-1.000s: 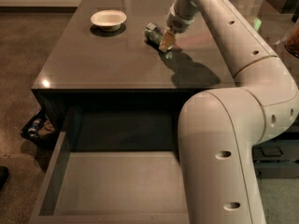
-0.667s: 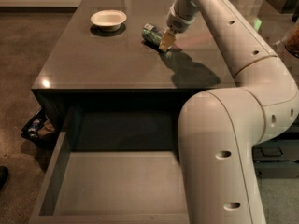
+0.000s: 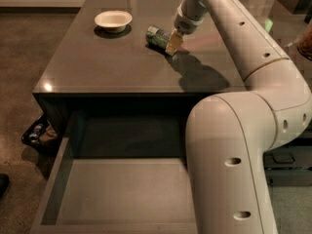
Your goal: Place green can into top drawer
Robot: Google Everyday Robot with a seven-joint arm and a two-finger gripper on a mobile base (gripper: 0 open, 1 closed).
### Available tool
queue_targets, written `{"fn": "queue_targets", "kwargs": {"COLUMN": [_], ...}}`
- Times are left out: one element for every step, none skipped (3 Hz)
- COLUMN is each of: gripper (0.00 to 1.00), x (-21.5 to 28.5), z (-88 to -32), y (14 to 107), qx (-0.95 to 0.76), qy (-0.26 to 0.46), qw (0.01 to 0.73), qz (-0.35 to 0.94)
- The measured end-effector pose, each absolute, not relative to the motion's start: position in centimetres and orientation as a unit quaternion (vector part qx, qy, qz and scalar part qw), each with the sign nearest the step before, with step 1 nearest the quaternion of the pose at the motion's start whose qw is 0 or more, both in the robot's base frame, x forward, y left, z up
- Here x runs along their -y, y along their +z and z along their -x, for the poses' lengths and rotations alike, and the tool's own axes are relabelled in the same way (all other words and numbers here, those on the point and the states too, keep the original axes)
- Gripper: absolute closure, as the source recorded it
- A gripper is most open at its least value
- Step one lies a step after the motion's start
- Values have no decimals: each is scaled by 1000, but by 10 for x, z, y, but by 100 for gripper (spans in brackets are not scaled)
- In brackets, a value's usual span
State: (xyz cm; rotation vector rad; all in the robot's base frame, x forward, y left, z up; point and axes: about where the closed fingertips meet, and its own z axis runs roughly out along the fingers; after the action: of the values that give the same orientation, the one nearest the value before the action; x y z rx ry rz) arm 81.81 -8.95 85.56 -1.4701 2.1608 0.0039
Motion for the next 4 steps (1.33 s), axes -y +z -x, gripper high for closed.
{"fn": "queue_targets", "kwargs": {"gripper": [100, 100, 100, 100], "x": [90, 87, 97, 113], "z": [-818, -811, -787, -756], "y": [856, 865, 907, 952], "qx": [-798, -791, -788, -785], "qy": [1, 15, 0, -23], "qw": [261, 265, 272, 294], "qz": [543, 551, 553, 544]}}
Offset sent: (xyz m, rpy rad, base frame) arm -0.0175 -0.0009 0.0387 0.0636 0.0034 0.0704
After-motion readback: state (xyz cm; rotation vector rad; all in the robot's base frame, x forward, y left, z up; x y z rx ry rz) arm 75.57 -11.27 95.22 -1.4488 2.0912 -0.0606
